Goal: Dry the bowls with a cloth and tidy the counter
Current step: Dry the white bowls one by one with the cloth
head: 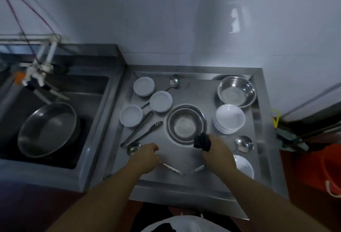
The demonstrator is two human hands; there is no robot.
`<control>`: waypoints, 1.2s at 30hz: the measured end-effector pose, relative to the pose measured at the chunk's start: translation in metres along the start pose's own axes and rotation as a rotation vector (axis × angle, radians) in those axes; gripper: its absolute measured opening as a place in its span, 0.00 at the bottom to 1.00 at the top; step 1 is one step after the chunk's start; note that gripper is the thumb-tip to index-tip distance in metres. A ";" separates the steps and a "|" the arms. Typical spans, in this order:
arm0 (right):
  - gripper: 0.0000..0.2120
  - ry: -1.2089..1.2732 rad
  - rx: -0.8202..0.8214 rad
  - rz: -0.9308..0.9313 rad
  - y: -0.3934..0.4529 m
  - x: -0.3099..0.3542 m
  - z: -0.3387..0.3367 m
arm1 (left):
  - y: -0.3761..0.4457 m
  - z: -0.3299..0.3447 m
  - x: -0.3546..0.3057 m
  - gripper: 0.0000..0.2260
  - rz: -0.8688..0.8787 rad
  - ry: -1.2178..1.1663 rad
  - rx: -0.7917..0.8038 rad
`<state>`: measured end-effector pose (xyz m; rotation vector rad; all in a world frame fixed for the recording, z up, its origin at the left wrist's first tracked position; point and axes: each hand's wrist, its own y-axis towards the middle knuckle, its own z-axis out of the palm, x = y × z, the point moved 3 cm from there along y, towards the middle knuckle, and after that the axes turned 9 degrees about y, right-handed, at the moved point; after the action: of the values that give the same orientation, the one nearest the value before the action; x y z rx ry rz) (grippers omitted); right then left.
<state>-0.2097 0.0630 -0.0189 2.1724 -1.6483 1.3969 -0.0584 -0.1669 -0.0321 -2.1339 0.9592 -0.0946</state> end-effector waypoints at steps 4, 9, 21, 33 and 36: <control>0.06 -0.129 0.077 -0.119 0.017 0.045 0.057 | 0.023 -0.029 0.064 0.16 -0.046 -0.023 -0.024; 0.08 -0.230 0.104 -0.117 0.036 0.086 0.126 | 0.060 -0.059 0.123 0.12 -0.055 0.003 0.020; 0.15 -0.216 0.103 0.100 0.065 0.116 0.216 | 0.161 -0.087 0.177 0.16 -0.260 -0.458 0.031; 0.09 -0.129 0.078 0.261 0.051 0.102 0.208 | 0.193 -0.071 0.169 0.16 -0.521 -0.907 0.021; 0.11 -0.053 0.065 0.293 0.043 0.099 0.201 | 0.185 -0.075 0.168 0.16 -0.502 -1.044 0.058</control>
<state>-0.1219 -0.1364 -0.0859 2.0828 -2.0354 1.4916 -0.0771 -0.4014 -0.1453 -1.9115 -0.1827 0.6699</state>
